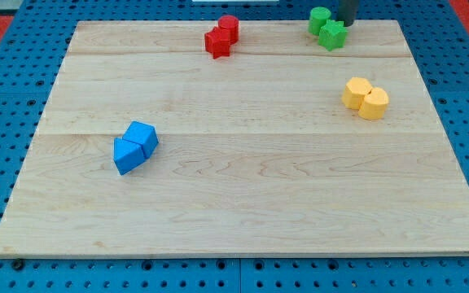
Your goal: Separate the green circle from the green star
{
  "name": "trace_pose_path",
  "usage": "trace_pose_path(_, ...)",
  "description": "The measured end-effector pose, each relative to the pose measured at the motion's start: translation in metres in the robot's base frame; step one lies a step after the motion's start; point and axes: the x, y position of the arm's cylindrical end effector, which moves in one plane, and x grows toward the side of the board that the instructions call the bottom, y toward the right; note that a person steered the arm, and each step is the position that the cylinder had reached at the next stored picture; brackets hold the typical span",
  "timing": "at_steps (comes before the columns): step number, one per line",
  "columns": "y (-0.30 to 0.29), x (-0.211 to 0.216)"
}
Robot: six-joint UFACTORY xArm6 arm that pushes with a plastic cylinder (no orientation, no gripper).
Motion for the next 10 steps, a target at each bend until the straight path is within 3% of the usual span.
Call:
trace_pose_path(3,0.012,-0.003)
trace_pose_path(4,-0.012,-0.003)
trace_pose_path(5,-0.053,0.016)
trace_pose_path(6,-0.043,0.034)
trace_pose_path(9,-0.021,-0.003)
trace_pose_path(10,-0.076,-0.002)
